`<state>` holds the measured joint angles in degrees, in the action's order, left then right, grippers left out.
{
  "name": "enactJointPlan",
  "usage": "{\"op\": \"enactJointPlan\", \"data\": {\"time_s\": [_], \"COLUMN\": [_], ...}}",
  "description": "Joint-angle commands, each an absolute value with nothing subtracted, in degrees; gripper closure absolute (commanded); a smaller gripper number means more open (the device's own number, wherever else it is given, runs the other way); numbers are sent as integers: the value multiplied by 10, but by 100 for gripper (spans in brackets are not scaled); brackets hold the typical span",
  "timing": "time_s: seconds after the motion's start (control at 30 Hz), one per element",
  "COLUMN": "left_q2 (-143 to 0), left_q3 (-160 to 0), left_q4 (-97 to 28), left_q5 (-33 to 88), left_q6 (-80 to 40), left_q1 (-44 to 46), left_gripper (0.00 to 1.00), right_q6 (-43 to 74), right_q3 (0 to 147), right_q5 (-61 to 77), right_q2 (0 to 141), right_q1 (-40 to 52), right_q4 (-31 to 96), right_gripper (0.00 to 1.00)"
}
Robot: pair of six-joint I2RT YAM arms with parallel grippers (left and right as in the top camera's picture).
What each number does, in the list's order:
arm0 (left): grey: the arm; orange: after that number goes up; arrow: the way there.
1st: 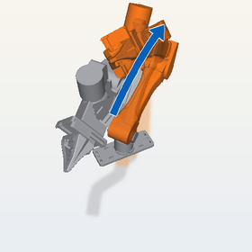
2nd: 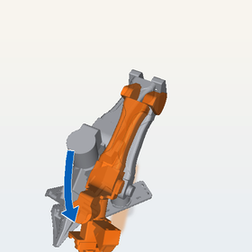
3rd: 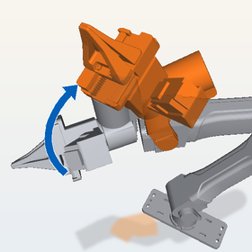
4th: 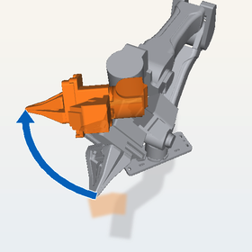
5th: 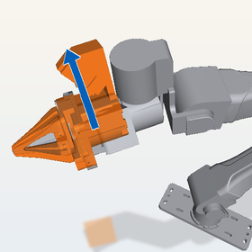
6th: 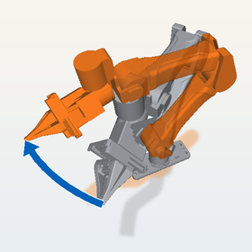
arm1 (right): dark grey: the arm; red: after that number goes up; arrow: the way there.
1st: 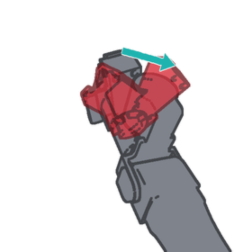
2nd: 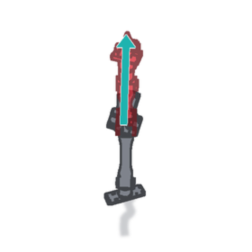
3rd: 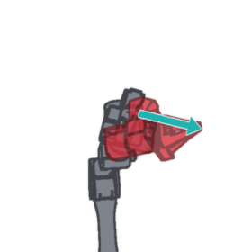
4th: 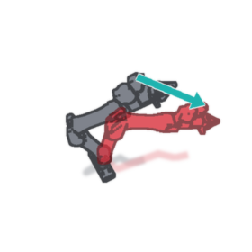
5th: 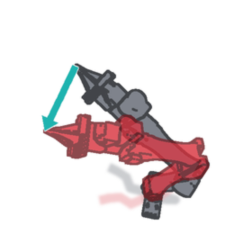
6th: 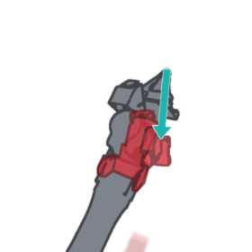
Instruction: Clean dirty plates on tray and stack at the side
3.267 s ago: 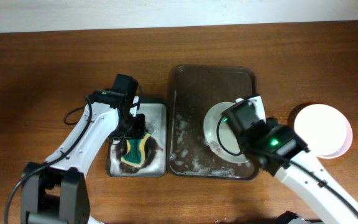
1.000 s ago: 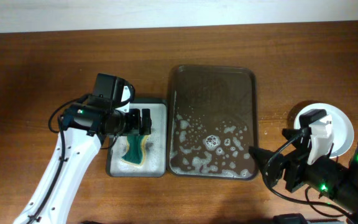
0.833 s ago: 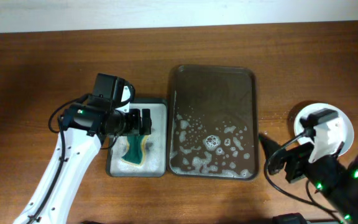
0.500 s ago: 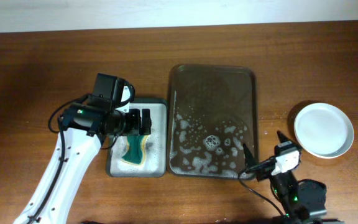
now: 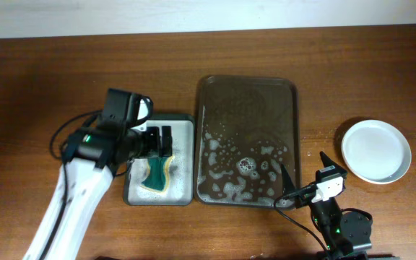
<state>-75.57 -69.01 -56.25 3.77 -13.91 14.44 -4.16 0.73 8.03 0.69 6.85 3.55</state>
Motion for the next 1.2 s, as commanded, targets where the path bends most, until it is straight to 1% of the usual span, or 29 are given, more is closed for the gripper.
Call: {"op": "enactJointPlan", "data": {"time_s": [0.0, 0.07, 0.13, 0.17, 0.27, 0.33, 0.4, 0.43, 0.57, 0.63, 0.67, 1.17], "left_q2": [-579, -459, -305, -271, -76, -17, -3, -3, -3, -3, -6, -7], "left_q3": [-626, -529, -384, -352, -168, -99, -25, -5, -5, -5, -5, -5], "left_q4": [-443, -295, -166, -143, -46, 1, 82, 60, 28, -33, -44, -46], "left_q5": [0, 29, 33, 33, 32, 32, 32, 30, 30, 30, 27, 27], "left_q6": [-107, -21, -15, -15, -14, -15, -15, -15, -15, -15, -15, -15], "left_q1": [146, 142, 109, 100, 87, 76, 57, 52, 52, 52, 52, 52], "left_gripper": [0, 0, 0, 0, 0, 0, 0, 0, 0, 0, 0, 0], "right_q6": [-43, -43, -43, -43, -43, -43, -43, -43, -43, -43, -43, -43], "right_q3": [3, 3, 3, 3, 3, 3, 3, 3, 3, 3, 3, 3], "right_q5": [74, 74, 74, 74, 74, 74, 74, 74, 74, 74, 74, 74], "right_q2": [4, 4, 4, 4, 4, 4, 4, 4, 4, 4, 4, 4], "right_q1": [71, 71, 71, 71, 71, 71, 71, 71, 71, 71, 71, 71], "right_q4": [37, 37, 37, 37, 37, 37, 37, 37, 37, 37, 37, 37], "right_gripper": [1, 1, 1, 1, 1, 1, 1, 1, 1, 1, 1, 2]}}
